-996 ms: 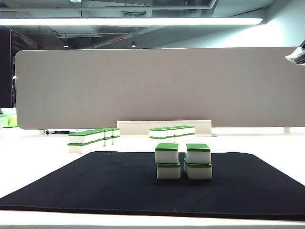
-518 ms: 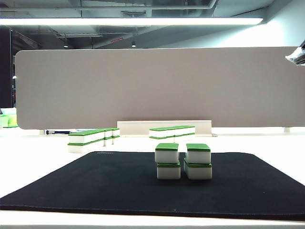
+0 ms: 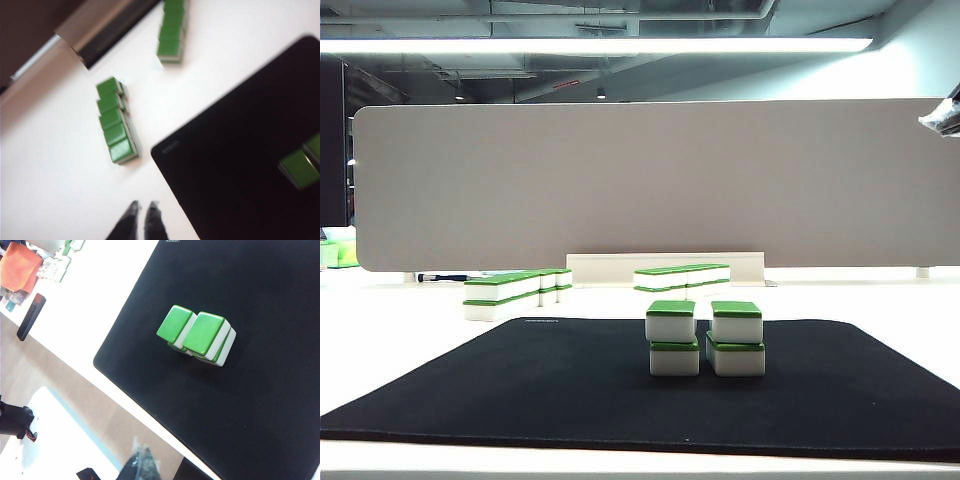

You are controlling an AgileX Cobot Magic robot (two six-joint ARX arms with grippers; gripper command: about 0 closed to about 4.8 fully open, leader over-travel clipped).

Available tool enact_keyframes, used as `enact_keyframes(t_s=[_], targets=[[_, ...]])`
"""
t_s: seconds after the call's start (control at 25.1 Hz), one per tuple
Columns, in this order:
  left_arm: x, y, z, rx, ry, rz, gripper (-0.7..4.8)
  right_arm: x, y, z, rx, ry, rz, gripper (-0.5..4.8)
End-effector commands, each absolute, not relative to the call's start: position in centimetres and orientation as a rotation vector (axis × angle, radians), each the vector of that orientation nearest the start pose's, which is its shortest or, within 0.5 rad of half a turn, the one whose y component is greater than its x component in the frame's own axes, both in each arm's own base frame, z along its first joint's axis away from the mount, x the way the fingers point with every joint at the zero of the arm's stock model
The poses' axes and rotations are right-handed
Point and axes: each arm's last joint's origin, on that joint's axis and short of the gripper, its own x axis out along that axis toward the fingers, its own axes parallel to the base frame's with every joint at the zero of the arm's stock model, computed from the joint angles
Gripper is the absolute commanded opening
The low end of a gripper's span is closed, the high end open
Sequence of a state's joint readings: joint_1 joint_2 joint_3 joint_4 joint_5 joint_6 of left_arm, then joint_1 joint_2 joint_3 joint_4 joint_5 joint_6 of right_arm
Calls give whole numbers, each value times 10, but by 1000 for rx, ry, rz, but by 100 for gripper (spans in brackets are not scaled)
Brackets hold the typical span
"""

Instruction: Take a mahjong tile from the mahjong wall and then place it on the table close to you.

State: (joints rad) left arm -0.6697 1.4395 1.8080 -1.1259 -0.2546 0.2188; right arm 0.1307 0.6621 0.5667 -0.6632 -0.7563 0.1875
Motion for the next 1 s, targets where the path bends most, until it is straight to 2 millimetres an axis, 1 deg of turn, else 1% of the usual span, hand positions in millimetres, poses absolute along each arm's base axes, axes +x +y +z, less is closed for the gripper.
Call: enact_keyframes(t_s=[0.04, 0.12, 0.16, 0.24, 0.32, 0.36, 0.4, 0.48, 0.52, 0.68, 1.0], targets=[[218, -149, 451, 446, 574, -468, 21, 123, 36, 243, 401, 809, 781, -1], [223, -143, 451, 403, 557, -463, 21, 122, 37, 243, 401, 810, 785, -1], [228, -137, 449, 366, 538, -453, 21, 122, 37, 243, 400, 810, 784, -1], [232, -130, 444, 327, 498, -429, 21, 122, 36, 243, 401, 810, 783, -1], [233, -125, 436, 302, 456, -407, 21, 122, 36, 243, 401, 810, 783, -1], [233, -119, 426, 287, 424, -386, 21, 122, 36, 243, 401, 810, 784, -1], [231, -112, 417, 277, 409, -365, 21, 122, 37, 243, 400, 810, 784, -1], [228, -104, 408, 265, 399, -341, 21, 123, 36, 243, 400, 810, 782, -1], [224, -95, 398, 247, 385, -314, 21, 122, 36, 243, 400, 810, 782, -1], [213, -75, 377, 196, 361, -244, 21, 122, 37, 243, 399, 811, 788, -1], [180, -40, 323, 149, 306, -127, 21, 122, 37, 243, 399, 811, 786, -1]])
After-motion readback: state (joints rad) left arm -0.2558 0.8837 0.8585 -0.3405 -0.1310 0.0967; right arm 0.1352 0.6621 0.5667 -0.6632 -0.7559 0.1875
